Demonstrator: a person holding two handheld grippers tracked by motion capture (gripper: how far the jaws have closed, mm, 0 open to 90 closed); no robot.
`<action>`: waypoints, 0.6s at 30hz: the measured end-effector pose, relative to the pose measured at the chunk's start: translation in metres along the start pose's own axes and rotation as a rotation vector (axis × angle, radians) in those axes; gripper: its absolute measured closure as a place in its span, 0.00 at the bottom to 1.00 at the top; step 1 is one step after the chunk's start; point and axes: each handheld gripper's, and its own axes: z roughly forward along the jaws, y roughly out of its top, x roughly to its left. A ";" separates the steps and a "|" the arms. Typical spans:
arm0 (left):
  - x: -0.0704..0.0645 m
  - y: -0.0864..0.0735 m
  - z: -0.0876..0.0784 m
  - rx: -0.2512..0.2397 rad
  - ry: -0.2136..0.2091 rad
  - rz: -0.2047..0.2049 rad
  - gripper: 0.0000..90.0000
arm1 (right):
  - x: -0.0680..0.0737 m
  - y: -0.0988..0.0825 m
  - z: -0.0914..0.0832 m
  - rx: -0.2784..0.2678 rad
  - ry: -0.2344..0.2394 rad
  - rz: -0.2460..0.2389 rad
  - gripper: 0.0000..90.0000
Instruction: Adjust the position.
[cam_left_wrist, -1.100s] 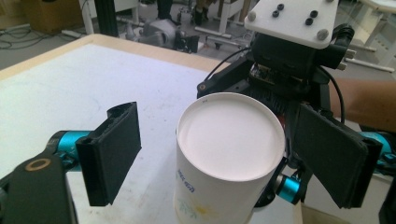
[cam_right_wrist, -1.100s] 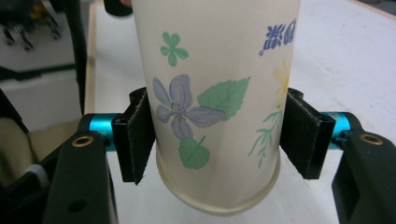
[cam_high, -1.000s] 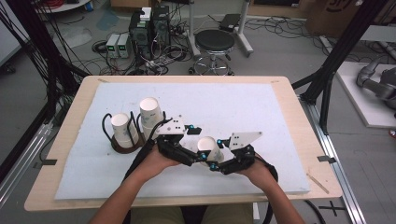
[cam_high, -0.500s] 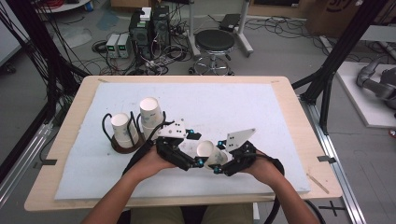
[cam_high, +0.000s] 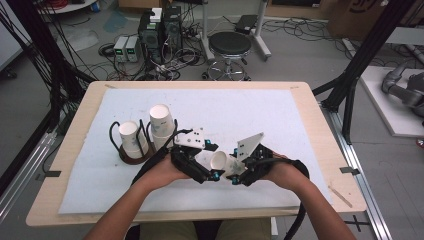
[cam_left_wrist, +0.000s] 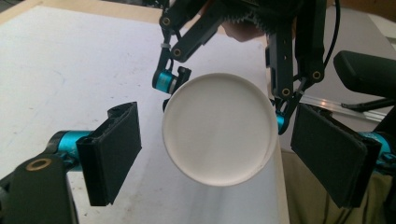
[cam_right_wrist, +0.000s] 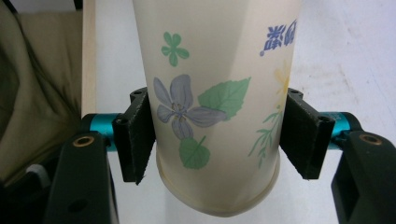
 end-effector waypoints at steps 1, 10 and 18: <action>0.000 0.000 0.001 0.009 -0.002 0.000 0.18 | 0.000 0.001 0.000 0.010 0.001 -0.005 0.38; 0.001 -0.001 0.008 0.060 -0.024 0.001 0.25 | 0.003 0.010 0.004 0.068 0.023 -0.031 0.38; 0.002 -0.002 0.010 0.094 -0.050 0.020 0.39 | 0.004 0.010 0.006 0.080 0.031 -0.037 0.38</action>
